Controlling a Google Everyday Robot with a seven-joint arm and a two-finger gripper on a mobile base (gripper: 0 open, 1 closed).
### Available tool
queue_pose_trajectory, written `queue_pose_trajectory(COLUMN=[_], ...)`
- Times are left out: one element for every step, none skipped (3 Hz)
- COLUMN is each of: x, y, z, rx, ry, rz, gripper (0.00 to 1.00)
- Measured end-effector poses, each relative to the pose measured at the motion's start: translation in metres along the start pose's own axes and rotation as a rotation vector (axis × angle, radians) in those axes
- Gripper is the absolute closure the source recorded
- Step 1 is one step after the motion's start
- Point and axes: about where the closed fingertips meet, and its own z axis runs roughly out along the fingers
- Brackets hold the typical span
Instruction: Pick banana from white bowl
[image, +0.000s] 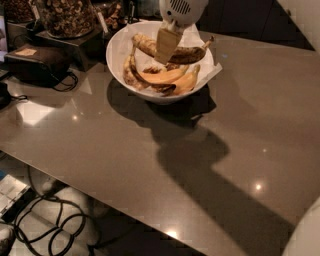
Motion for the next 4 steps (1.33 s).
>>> queue_pose_trajectory(x=[-0.001, -0.008, -0.011, -0.010], y=[-0.001, 0.005, 0.031, 0.058], z=[-0.001, -0.006, -0.015, -0.021], rx=[0.005, 0.005, -0.021, -0.062], ry=[-0.006, -0.031, -0.038, -0.048], rz=[0.002, -0.041, -0.094, -0.135], gripper=[1.00, 1.00, 1.00, 1.00])
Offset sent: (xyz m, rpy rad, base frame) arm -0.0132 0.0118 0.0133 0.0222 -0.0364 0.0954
